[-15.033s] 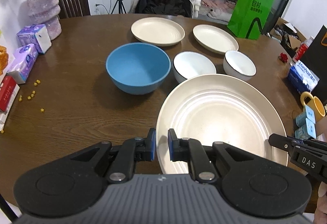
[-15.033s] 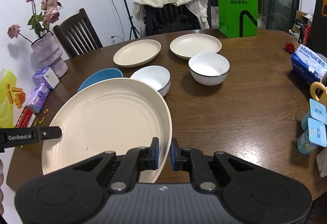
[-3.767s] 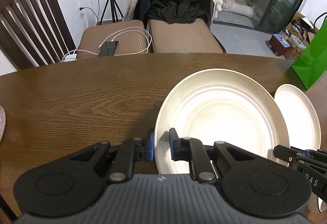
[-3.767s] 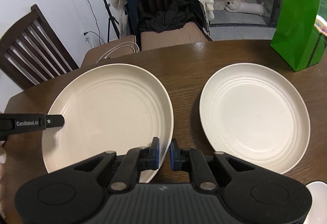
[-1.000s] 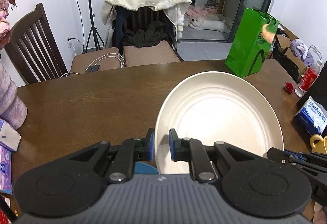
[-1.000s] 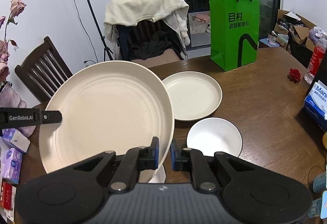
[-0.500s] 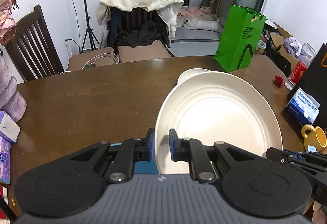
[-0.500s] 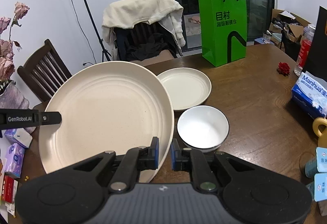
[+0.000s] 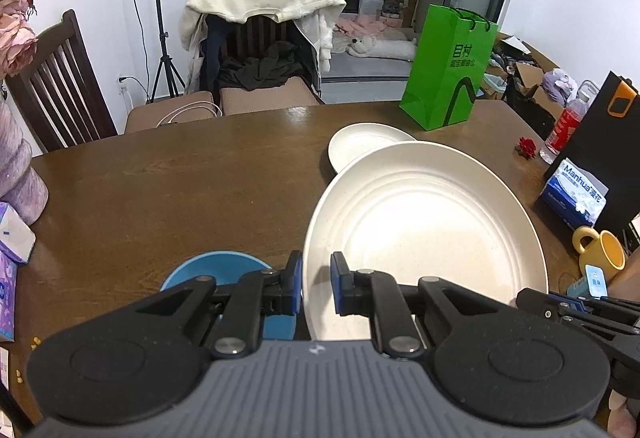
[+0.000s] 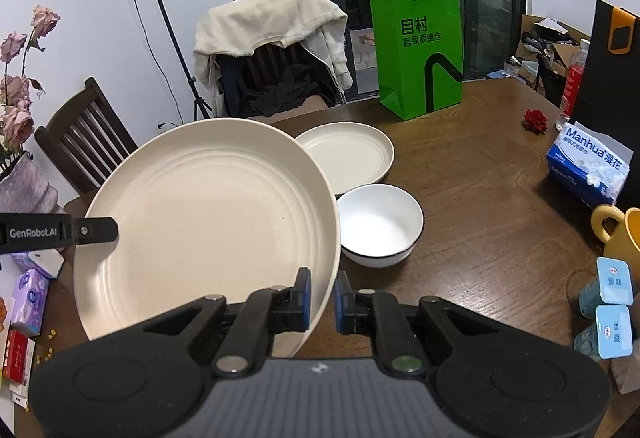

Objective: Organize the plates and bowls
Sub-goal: 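Carry the beige plate with both grippers back past the bowls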

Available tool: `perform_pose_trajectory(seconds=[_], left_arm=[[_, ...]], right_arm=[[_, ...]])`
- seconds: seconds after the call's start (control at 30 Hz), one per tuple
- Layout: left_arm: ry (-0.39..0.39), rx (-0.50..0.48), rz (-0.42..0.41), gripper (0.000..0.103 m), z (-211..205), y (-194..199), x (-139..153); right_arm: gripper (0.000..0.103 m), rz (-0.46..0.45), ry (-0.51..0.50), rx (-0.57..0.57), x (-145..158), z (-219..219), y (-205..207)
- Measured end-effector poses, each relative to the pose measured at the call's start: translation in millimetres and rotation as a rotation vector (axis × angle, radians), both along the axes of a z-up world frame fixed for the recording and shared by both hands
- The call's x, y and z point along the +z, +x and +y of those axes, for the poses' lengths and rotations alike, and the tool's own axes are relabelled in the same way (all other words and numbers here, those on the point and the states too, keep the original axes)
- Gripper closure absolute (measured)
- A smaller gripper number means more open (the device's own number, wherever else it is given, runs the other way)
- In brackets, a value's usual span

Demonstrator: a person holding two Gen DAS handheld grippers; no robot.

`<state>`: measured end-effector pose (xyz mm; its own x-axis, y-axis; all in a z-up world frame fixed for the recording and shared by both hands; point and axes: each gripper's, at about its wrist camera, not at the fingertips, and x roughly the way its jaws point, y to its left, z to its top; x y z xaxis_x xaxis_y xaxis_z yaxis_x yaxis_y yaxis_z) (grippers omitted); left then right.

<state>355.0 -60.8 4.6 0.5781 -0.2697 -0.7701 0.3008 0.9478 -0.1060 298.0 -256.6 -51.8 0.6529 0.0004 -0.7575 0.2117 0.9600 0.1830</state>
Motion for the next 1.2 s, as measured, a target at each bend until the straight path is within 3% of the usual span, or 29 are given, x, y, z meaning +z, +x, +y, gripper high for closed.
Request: perform_pose_trajectory(seconds=[1.2], left_arm=[[-0.005, -0.034, 0.033, 0.088, -11, -82, -21]], right_arm=[[0.092, 0.023, -0.017, -0.025, -12, -11, -91]])
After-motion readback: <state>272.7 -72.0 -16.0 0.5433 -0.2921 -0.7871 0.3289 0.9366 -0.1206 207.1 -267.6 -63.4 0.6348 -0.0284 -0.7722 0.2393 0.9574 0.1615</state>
